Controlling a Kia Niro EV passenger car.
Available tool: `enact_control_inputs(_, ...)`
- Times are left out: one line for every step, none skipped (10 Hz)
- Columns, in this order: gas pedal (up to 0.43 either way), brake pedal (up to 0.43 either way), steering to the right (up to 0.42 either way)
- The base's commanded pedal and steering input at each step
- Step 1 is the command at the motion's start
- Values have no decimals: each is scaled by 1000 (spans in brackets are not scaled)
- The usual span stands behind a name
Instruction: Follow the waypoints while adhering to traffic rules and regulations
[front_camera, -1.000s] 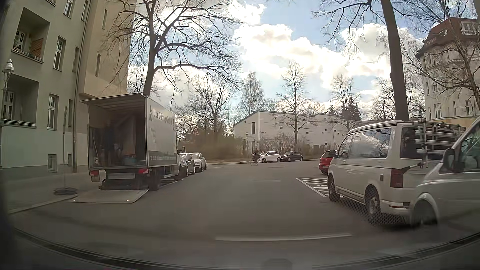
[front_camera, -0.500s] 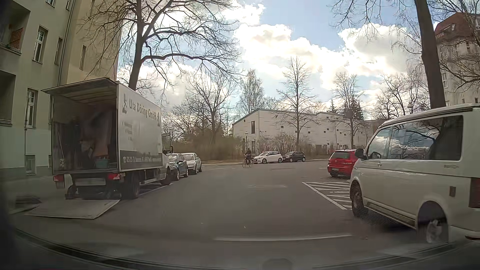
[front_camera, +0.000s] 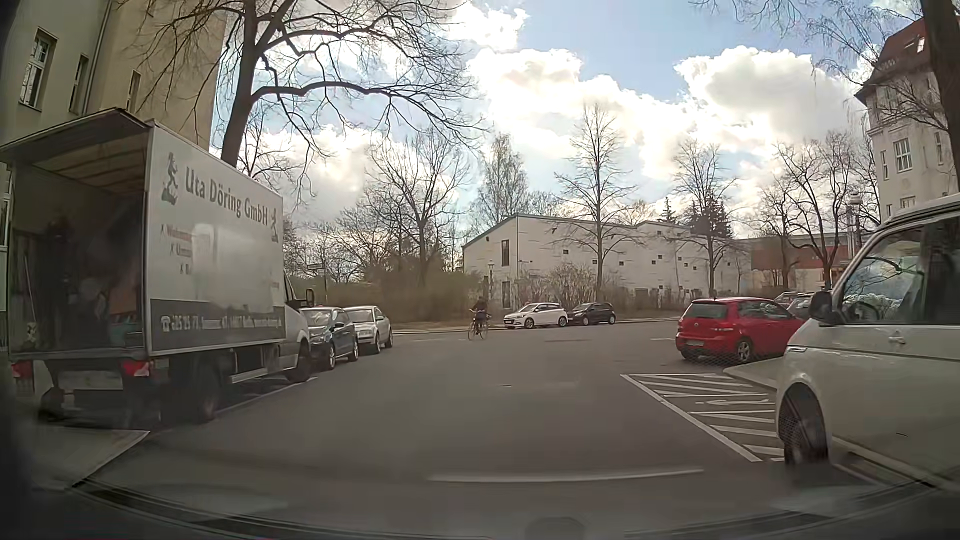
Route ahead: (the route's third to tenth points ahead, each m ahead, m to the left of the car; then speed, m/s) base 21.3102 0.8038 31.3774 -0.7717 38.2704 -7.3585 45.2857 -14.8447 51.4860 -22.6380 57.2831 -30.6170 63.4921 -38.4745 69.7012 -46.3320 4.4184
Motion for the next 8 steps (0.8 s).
enact_control_inputs(8,24,6)
enact_control_inputs(8,24,6)
enact_control_inputs(8,18,6)
enact_control_inputs(8,24,6)
enact_control_inputs(8,24,8)
enact_control_inputs(8,18,9)
enact_control_inputs(8,24,17)
enact_control_inputs(8,24,29)
